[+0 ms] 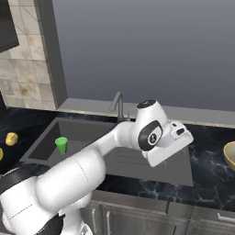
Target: Remove the lemon wedge and potato from the sink. Then move the bowl and cup from the counter to the sink for washing.
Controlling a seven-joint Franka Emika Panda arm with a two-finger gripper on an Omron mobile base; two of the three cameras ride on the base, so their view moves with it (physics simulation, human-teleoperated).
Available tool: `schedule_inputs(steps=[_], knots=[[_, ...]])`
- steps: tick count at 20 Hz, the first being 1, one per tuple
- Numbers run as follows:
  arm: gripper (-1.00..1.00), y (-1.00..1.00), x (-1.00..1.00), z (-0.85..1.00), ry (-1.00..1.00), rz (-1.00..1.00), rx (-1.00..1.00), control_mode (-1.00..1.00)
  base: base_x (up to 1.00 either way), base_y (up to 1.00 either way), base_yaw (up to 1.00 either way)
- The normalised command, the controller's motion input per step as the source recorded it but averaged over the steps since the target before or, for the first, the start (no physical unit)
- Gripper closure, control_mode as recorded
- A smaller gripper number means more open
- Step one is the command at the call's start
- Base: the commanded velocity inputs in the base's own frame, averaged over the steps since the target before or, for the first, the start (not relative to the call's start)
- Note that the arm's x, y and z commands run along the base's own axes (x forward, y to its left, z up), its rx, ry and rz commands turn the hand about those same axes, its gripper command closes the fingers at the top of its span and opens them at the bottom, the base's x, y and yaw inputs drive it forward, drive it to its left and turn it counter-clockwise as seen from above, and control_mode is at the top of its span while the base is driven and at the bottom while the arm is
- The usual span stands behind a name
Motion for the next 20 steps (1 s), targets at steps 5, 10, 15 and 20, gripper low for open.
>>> schedule_inputs(steps=[5,10,15,20], knots=[[-1.00,-0.25,0.18,0.00,0.04,0.04,0.07,-1.00,0.00,0.00,0.00],[-1.00,-0.25,0.12,0.00,0.00,0.01,0.05,-1.00,0.00,0.00,0.00],[-1.00,-0.22,0.14,0.00,-0.04,0.00,0.02,-1.00,0.00,0.00,0.00],[-1.00,-0.21,0.19,0.00,-0.02,0.00,0.00,-1.00,0.00,0.00,0.00]])
